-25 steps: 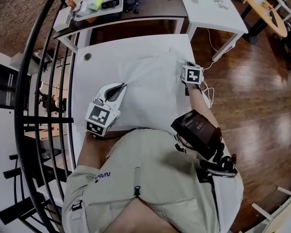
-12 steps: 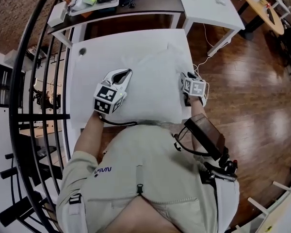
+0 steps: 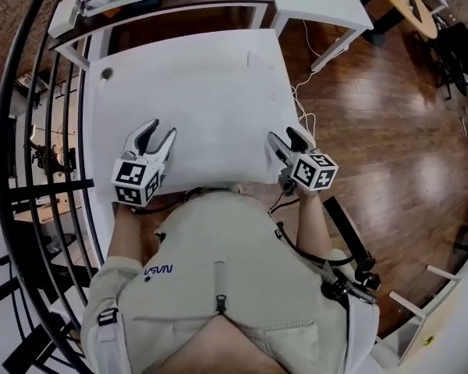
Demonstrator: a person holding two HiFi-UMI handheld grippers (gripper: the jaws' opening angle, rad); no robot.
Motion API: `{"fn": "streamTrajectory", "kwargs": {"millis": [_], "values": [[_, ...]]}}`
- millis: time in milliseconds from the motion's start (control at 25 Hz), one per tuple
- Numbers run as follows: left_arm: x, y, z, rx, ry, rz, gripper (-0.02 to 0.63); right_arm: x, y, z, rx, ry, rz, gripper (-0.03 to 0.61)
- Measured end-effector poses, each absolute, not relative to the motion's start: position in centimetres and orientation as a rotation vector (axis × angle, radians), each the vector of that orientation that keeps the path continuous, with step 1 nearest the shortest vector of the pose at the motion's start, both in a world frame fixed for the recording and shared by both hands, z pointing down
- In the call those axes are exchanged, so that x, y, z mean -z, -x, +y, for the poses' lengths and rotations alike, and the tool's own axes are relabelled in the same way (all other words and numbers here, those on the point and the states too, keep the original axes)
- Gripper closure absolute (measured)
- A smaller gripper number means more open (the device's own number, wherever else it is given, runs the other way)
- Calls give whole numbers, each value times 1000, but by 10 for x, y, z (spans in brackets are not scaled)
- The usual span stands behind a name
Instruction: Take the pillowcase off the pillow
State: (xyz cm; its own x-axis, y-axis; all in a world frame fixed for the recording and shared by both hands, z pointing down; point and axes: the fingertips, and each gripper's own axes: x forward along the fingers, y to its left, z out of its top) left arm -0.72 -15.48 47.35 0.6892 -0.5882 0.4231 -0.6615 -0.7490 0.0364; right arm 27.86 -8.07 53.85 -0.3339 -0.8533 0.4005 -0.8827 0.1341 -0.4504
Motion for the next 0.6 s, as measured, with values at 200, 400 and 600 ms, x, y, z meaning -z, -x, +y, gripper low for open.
{"fn": "streamTrajectory", "kwargs": {"millis": [200, 400, 600], "values": [[-520, 74, -90, -913, -2583, -992, 299, -564, -241, -79, -1063, -1573, -2307, 273], [-564, 88, -75, -982, -2554, -1048, 314, -561, -246, -99, -938, -1659, -2211, 381], [-579, 57, -116, -939, -2576, -1076, 325, -550, -270, -132, -762, -1814, -2132, 477]]}}
